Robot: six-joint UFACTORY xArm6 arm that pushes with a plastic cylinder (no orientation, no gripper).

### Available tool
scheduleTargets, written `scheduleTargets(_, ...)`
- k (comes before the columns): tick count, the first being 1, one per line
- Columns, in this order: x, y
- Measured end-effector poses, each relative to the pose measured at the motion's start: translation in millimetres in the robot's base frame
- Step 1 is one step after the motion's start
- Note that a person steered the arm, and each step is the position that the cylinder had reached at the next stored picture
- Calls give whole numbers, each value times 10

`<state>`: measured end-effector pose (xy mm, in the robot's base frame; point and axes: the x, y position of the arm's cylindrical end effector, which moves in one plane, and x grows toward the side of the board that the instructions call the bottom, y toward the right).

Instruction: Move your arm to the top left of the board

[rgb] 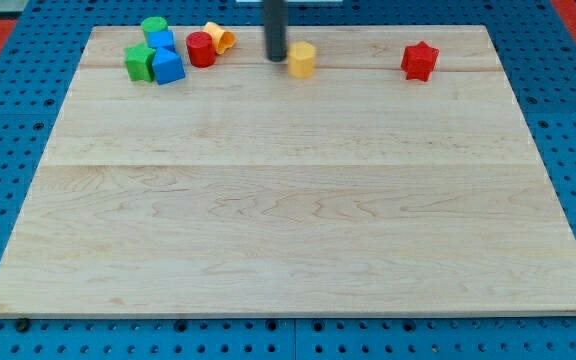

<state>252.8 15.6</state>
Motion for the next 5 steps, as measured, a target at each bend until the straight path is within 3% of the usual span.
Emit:
scheduleTargets(1, 119, 286)
scheduleTargets(2, 93, 72)
scheduleTargets(3, 453, -179)
scheduleTargets(4, 724, -816)
scheduleTargets(5, 643, -1813)
